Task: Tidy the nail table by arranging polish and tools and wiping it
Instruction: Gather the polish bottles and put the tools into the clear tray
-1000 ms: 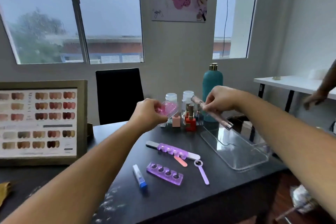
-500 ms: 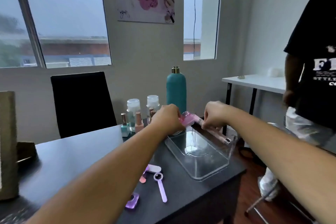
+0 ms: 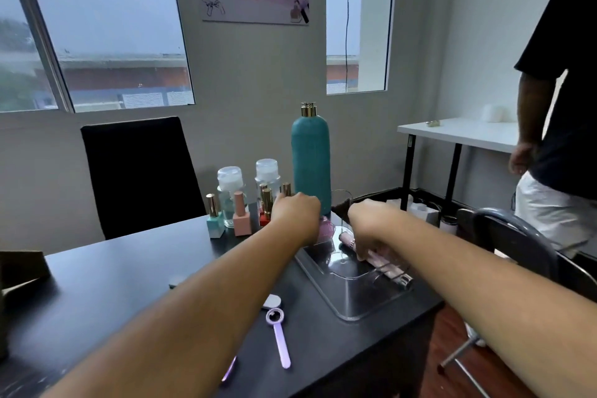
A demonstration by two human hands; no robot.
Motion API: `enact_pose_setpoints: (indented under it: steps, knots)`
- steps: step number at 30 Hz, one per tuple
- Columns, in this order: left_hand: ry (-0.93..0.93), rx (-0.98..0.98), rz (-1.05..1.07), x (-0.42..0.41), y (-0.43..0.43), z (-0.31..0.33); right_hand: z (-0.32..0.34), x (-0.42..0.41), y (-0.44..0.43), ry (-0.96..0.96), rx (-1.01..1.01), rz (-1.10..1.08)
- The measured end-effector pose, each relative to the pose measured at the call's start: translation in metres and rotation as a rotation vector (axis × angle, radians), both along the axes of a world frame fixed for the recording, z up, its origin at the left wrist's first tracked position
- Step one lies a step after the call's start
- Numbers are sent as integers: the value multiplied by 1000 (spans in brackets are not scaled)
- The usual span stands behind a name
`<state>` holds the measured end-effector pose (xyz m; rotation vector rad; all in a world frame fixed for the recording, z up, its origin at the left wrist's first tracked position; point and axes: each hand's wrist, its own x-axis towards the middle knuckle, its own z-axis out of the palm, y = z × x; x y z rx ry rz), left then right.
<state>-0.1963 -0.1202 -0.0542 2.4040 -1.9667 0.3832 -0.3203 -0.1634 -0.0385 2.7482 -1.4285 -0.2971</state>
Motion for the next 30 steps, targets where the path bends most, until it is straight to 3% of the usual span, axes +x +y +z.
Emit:
enact_pose_setpoints:
  steps: [4,10,14,19,25,30]
  knots:
    - [133,-37,-16,8,2,6,6,-1,0,-76,0,4]
    - [288,-173,-9,33,40,35,33,1,5,-439,1,66]
    - [315,-238,88,61,81,42,37,16,31,-494,30,199]
    - [302,-121,212,91,133,19,27,46,76,-448,106,376]
    - [365,83,199,106,166,-14,-11,79,104,-204,209,416]
    - [368,10,116,108,170,-27,-17,88,106,-143,215,366]
